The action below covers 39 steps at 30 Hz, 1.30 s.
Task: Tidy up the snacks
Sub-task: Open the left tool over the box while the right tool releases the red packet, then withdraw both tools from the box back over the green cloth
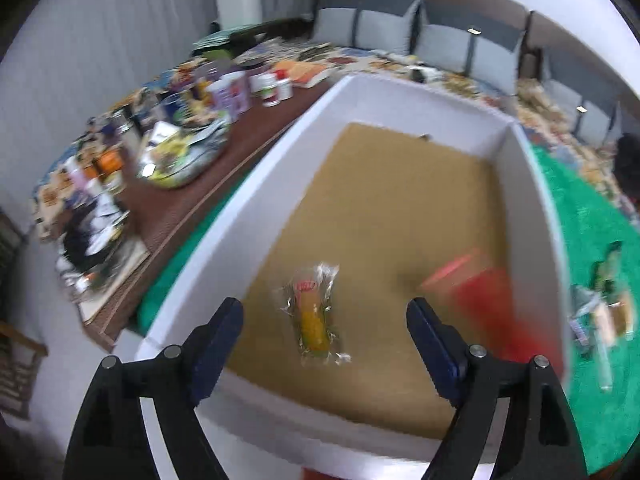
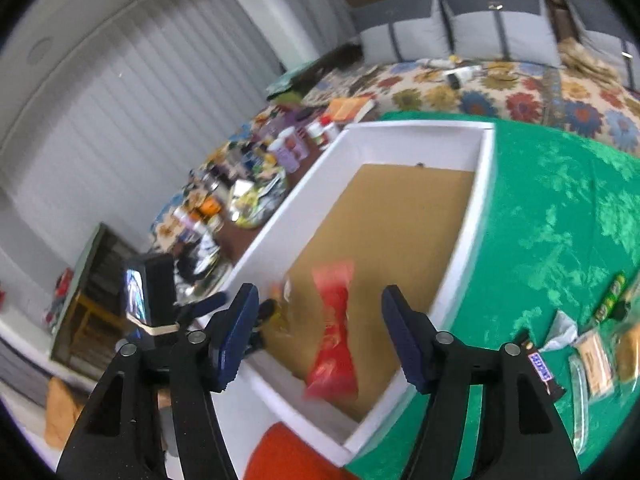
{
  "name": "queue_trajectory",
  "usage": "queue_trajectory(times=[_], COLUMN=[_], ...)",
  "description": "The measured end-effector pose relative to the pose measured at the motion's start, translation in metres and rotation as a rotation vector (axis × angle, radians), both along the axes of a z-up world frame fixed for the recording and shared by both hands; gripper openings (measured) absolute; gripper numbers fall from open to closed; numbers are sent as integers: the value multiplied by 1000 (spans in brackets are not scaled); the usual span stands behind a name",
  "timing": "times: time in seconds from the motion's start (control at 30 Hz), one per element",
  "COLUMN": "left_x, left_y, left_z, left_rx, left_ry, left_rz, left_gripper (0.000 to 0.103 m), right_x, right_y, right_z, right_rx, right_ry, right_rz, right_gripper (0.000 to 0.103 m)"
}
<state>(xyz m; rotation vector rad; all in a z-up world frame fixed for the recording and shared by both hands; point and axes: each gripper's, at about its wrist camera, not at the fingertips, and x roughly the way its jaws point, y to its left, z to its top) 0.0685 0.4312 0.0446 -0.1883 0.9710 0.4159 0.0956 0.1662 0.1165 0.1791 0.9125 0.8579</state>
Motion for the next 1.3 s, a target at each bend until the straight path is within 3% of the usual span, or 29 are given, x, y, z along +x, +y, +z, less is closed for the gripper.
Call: queue_trajectory(times=[0.1, 0.27, 0.33, 0.43, 0.63, 0.8, 0.93, 1.07, 1.17, 1.3], left_x=[-12, -9, -3, 8, 21, 34, 43, 56, 60, 52], left_y=[-2, -32, -51, -73, -126, -161, -178, -189, -201, -212], left_z=[-13, -4, 1, 8, 19, 23, 20, 4, -7, -17], left_rx=[14, 11, 29, 11, 0, 10, 121, 224, 304, 357], left_ry=[2, -62, -77, -101, -202, -232, -201, -99, -25, 41], left_rz=[34, 16, -11, -61, -144, -210, -261, -305, -355, -425], left_gripper=[84, 84, 84, 84, 84, 84, 87, 88, 88, 88], right_x=[4, -12, -20, -29, -38, -27, -15, -5, -4, -3], right_y=[-41, -147, -200, -286, -396, -439, -451, -453, -453, -454], right_z=[-22, -83, -112, -151, -178, -188, -197, -207, -211, -212], right_rx=[-81, -339, -431, -518, -551, -509, -465, -501, -510, -510], right_ry=[-89, -285, -280, -203, -96, -12, 49, 28, 4, 10], right_rz=[-76, -289, -382, -528, -735, -834, -863, -853, -852, -853], right_gripper=[67, 67, 67, 67, 67, 67, 67, 70, 77, 81])
